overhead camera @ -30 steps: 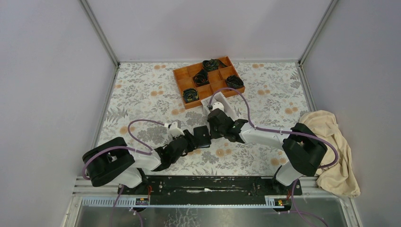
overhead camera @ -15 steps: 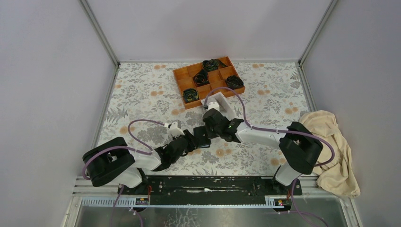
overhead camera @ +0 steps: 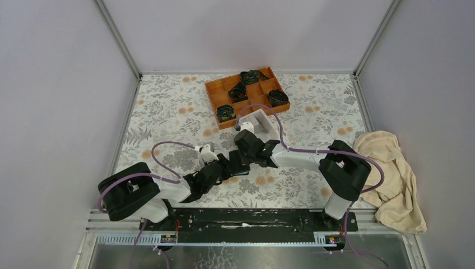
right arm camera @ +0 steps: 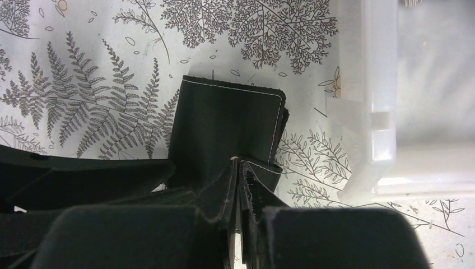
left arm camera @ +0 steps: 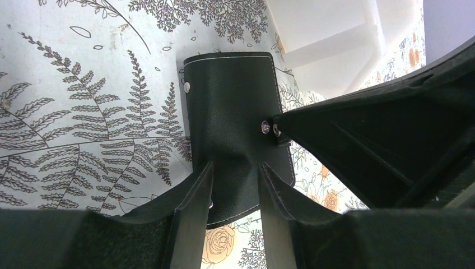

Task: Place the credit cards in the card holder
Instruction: Close the card holder at the center of the board.

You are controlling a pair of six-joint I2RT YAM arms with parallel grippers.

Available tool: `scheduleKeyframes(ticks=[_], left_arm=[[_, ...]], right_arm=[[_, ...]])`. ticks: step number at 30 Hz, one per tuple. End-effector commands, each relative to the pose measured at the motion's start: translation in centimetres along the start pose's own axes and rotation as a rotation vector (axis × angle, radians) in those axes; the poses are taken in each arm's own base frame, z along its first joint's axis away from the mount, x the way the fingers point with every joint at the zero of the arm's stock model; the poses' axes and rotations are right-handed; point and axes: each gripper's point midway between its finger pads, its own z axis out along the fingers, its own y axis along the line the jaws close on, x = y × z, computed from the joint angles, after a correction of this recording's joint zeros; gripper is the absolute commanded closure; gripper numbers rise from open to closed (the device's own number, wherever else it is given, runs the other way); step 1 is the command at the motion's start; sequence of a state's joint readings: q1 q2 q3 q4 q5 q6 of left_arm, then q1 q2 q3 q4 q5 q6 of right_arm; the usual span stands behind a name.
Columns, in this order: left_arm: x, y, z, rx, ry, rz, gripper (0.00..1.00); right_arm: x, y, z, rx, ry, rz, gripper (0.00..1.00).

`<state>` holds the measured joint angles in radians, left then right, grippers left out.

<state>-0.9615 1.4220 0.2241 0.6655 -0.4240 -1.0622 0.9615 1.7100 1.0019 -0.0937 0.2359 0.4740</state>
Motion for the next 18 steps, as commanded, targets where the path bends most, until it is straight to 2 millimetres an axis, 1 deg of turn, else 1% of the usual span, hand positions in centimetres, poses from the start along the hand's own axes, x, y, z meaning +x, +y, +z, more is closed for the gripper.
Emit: scheduleKeyframes(ticks=[1,13,18], left_arm=[[1.83,4.65,-0.5,-0.143,0.068,0.084,0.57],[1.98,4.65,-0.45,-0.139,0.074,0.083,0.57],[2.03,4.63,-0.44,-0.137,0.075,0.084,0.57]], right_arm=[[-1.46,0.46,0.19,0.031,-0.04,-0.002,0.94],[-1.08,0.27,0.84,0.054,-0.025,-0.014,0.95],[-0.62,0.31,1.15,0.057,-0.011,-0.02,0.95]])
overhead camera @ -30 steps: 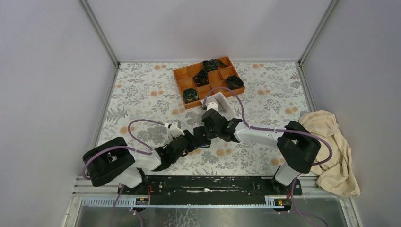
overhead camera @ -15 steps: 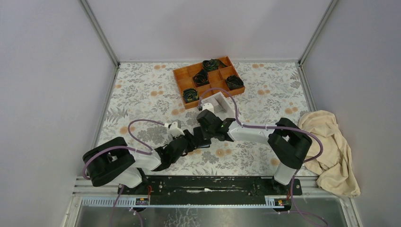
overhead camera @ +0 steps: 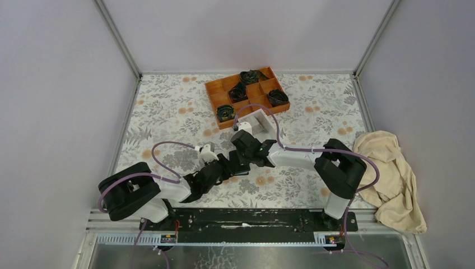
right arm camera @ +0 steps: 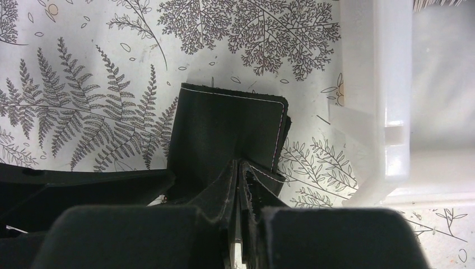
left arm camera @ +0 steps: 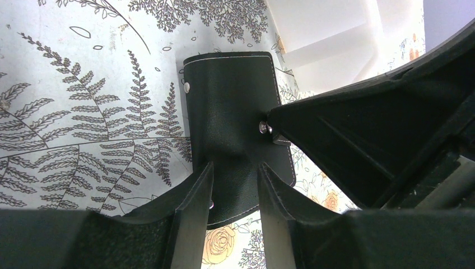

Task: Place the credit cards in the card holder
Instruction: Close the card holder at the center of the board.

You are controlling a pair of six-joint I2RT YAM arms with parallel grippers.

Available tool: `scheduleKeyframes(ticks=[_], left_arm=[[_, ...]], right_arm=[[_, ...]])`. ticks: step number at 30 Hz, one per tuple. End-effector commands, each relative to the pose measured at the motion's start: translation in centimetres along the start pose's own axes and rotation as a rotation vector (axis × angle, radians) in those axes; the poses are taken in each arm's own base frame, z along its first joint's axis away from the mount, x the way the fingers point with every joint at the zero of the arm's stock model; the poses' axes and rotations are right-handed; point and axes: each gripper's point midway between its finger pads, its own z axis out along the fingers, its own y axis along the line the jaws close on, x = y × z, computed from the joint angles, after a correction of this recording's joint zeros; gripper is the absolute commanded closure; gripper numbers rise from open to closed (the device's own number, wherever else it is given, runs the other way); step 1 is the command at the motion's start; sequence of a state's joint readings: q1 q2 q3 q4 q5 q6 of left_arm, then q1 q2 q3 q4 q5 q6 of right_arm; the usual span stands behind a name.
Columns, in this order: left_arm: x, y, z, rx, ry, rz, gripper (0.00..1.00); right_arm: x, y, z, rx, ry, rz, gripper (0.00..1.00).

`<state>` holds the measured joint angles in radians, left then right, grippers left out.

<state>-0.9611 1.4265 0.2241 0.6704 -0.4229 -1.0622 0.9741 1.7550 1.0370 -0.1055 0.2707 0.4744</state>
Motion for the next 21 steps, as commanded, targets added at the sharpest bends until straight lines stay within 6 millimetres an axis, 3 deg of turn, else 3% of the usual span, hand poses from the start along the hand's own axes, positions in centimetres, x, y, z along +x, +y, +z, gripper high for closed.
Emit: scheduleKeyframes(ticks=[1,21], left_arm=[[1.9,4.6,-0.5,-0.138,0.073,0.083,0.57],[1.9,4.7,-0.5,-0.141,0.073,0.084,0.57]], right_arm=[[-0.5,0.2,0.4,0.024,-0.011,-0.007,0.95],[1.7,0.4,0.9,0.033,0.038,-0.029,0.95]])
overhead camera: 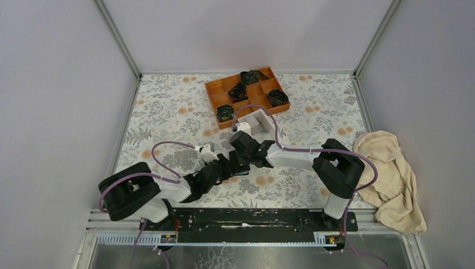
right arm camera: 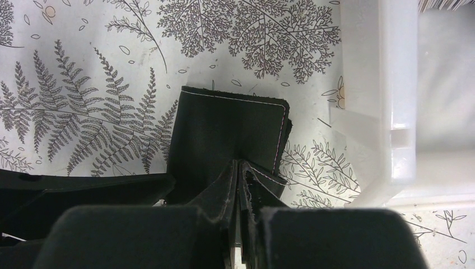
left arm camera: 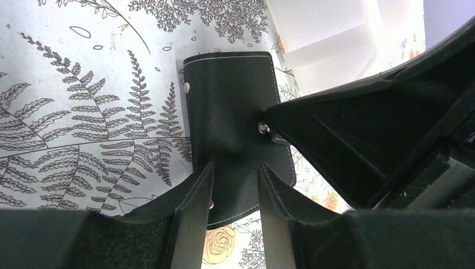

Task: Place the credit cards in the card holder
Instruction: Close the card holder at the center of the board.

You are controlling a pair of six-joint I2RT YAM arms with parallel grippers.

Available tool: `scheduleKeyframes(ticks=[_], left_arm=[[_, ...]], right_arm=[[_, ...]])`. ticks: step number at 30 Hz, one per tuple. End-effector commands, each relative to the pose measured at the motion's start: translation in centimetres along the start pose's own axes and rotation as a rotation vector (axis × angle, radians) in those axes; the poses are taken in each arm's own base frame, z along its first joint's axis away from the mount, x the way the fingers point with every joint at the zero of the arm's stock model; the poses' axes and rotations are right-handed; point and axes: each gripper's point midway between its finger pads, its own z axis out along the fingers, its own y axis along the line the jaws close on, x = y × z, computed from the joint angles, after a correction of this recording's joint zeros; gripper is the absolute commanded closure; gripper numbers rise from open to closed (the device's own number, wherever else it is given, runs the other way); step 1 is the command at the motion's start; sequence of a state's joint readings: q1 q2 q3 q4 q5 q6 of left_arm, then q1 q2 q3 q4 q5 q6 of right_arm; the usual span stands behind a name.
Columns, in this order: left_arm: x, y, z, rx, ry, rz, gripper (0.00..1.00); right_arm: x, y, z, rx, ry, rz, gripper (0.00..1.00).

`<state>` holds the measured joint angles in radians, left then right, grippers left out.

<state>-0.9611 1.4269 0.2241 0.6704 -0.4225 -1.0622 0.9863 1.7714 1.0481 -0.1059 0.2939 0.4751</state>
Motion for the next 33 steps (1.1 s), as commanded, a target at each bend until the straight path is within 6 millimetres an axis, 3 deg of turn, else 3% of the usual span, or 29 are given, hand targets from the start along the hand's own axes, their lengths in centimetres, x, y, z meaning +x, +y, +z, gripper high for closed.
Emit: scheduleKeyframes(ticks=[1,15,33], left_arm=[[1.9,4.6,-0.5,-0.14,0.072,0.083,0.57],[1.8,4.6,-0.4,-0.142,0.071,0.085,0.57],[2.0,4.8,-0.4,-0.152,0.074,0.085,0.57]], right_arm=[[1.7,0.3,0.6,0.015,0.043,-0.019,0.95],[3.2,0.3,0.6,0.022,0.057,-0.019,0.96],[5.3,-1.2,-0.2,0.058,0.033,0.02,0.99]])
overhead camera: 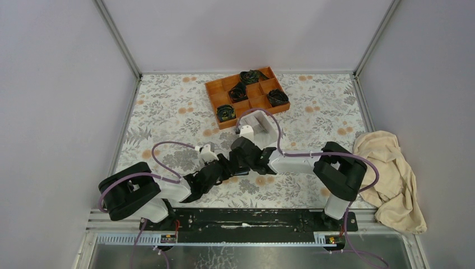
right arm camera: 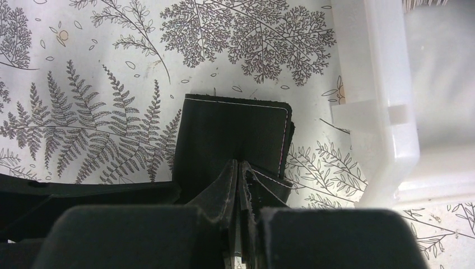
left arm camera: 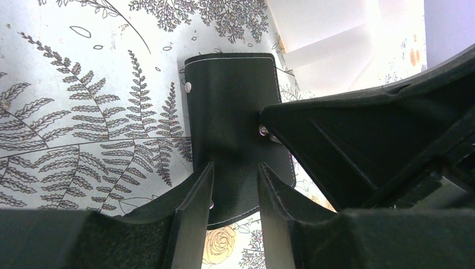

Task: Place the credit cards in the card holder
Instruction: Close the card holder at the center of the board.

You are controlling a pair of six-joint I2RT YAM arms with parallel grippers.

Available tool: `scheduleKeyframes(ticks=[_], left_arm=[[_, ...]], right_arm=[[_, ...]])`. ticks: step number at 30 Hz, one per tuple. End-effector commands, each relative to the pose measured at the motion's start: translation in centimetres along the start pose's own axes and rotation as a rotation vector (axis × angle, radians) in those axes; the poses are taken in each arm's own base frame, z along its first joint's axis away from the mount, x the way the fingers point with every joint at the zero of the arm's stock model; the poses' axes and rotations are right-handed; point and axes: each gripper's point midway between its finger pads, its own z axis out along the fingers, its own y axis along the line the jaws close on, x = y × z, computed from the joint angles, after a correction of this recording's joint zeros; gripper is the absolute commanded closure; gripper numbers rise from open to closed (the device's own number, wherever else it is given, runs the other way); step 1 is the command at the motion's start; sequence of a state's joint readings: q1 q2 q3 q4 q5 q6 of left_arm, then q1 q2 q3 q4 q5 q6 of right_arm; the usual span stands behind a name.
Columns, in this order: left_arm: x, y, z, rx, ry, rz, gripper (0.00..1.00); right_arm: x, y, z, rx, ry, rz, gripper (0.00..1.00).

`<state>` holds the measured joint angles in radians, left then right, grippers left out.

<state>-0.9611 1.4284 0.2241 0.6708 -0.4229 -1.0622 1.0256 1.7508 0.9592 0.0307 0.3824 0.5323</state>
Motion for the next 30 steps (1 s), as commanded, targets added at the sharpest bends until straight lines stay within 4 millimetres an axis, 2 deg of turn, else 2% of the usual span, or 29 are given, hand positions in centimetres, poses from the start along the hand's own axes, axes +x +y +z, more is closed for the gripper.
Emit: scheduleKeyframes(ticks=[1,21,30], left_arm=[[1.9,4.7,-0.4,-0.151,0.073,0.085,0.57],[2.2,5.2,-0.2,-0.173,0.079,0.089,0.58],[2.1,5.1,-0.2,-0.171,0.078,0.089,0.58]], right_arm=[[5.1,-1.8,-0.8,0.045,0.128,-0.026,0.99],[9.0,-2.2,-0.3,0.033,0.127,0.04,1.0],[11.2,-3.5,-0.6,0.048,0.118,0.108,1.0]])
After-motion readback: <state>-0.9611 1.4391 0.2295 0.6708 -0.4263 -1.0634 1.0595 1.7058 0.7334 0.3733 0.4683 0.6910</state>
